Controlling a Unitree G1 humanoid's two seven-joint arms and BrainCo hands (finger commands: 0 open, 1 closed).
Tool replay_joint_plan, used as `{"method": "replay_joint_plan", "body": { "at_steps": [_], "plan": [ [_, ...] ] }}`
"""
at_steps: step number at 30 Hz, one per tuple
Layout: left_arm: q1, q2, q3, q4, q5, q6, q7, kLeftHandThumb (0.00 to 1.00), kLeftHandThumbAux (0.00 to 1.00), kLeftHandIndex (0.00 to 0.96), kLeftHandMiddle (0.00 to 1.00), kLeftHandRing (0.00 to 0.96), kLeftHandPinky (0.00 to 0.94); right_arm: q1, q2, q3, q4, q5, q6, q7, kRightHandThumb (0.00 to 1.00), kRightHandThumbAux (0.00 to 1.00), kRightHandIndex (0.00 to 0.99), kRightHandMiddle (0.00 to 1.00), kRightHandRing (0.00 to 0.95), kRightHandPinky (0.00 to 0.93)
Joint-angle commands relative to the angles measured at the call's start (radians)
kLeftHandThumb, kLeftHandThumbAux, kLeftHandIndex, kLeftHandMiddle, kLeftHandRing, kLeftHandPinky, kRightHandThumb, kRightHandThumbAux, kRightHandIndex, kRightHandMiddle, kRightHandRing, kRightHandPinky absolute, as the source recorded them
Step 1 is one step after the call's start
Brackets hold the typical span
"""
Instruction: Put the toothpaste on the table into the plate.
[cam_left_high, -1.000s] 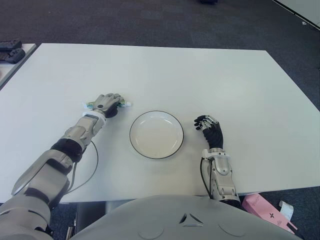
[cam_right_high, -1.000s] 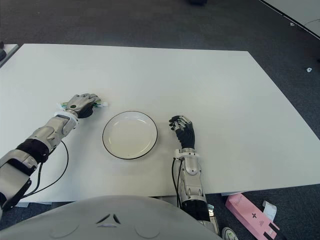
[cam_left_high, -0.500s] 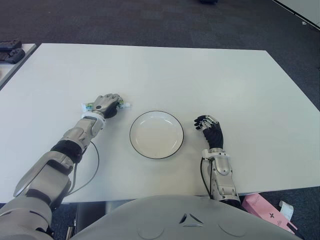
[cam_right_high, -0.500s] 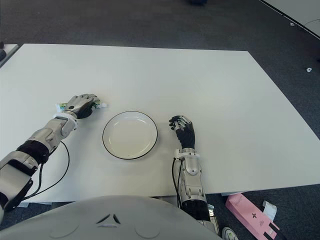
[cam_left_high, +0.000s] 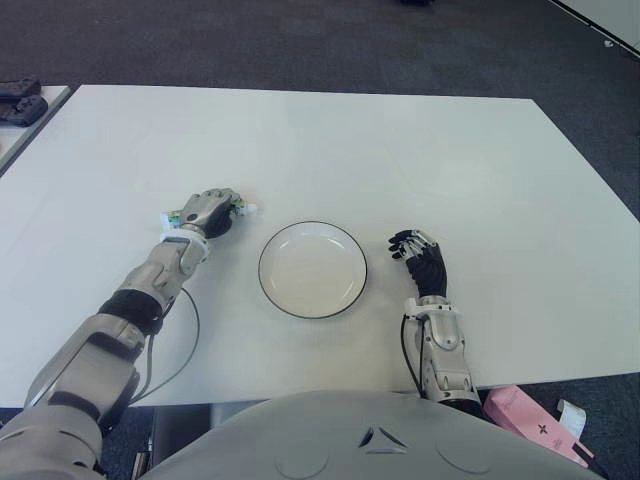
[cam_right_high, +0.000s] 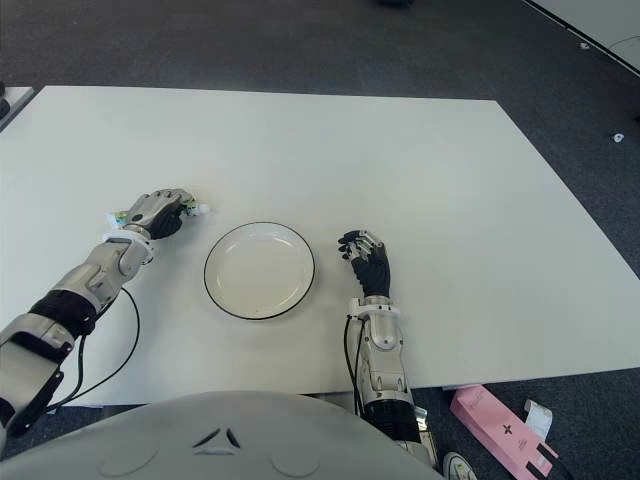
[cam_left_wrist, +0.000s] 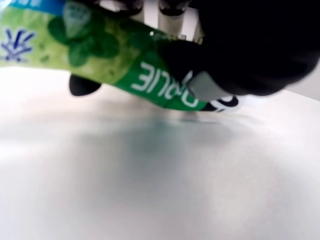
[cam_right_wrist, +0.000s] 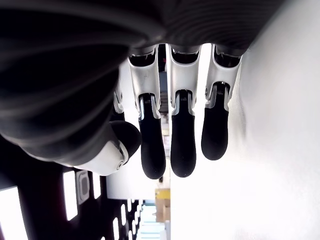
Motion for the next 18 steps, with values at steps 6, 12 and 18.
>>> {"method": "replay_joint_plan", "body": {
  "at_steps": [6, 12, 18],
  "plan": [
    [0.145, 0.035, 0.085, -0.285, -0.022, 0.142, -0.123, 0.850, 0.670, 0.394, 0.537, 0.853, 0.832, 0.024, 0.002, 0.000, 0.032, 0.000, 0.052, -0.003, 0.710, 0.731, 0.430, 0.501, 0.499, 0.510],
    [0.189, 0.036, 0.136, -0.429, -0.018, 0.192, -0.149, 0.850, 0.670, 0.394, 0.540, 0.863, 0.836, 0.024, 0.004, 0.002, 0.034, -0.001, 0.050, -0.006, 0.710, 0.731, 0.430, 0.497, 0.491, 0.488],
    [0.227, 0.034, 0.178, -0.539, 0.019, 0.194, -0.091, 0.849, 0.671, 0.393, 0.539, 0.868, 0.835, 0.022, 0.004, 0.004, 0.038, -0.002, 0.048, -0.007, 0.710, 0.731, 0.430, 0.495, 0.489, 0.494]
  ]
}}
